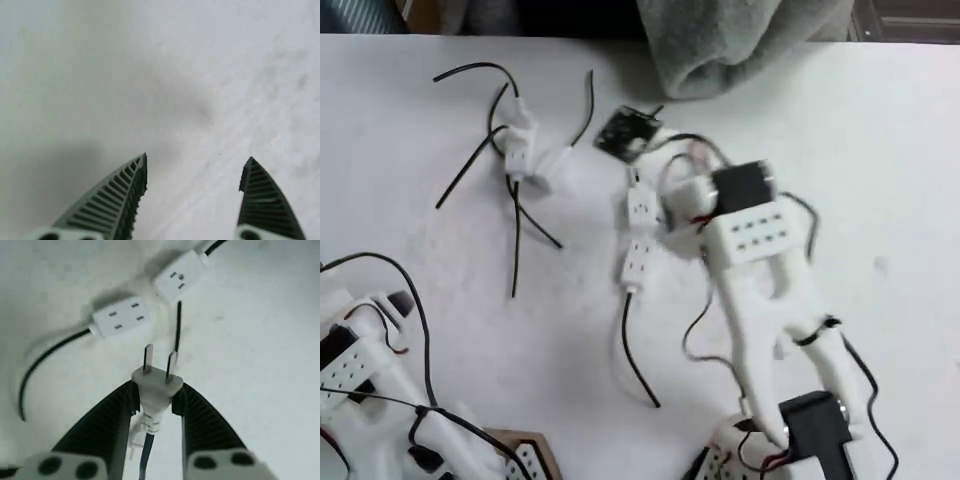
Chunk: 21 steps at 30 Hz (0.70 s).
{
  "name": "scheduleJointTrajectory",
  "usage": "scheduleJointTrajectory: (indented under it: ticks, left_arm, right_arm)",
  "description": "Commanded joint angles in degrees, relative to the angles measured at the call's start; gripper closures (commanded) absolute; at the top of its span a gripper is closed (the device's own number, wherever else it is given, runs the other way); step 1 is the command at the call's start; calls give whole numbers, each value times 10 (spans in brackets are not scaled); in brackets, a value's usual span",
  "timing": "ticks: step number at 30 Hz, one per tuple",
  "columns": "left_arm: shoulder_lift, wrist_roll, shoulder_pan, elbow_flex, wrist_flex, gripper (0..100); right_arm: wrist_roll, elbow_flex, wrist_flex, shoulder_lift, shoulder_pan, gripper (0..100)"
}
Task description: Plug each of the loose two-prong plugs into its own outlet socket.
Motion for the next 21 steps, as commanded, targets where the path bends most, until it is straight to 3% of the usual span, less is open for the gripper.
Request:
scheduleJointTrajectory:
  ticks: [1,5,8,18,21]
  left_arm:
    - [-17,-3,-13,-4,-11,706]
    - [-17,24,-37,-2,-26,706]
    - [-17,52,-61,-4,-26,706]
    - [-17,58,-79,-4,-40,706]
    - [-17,58,-78,-4,-40,706]
  right_arm:
    - [-153,-28,-28,-23,-105,980]
    - [-308,-25,-95,-10,-207,980]
    - [-396,-28,-144,33,-243,980]
    - [-661,-28,-308,275,-255,978]
    - [-687,-29,-356,341,-255,977]
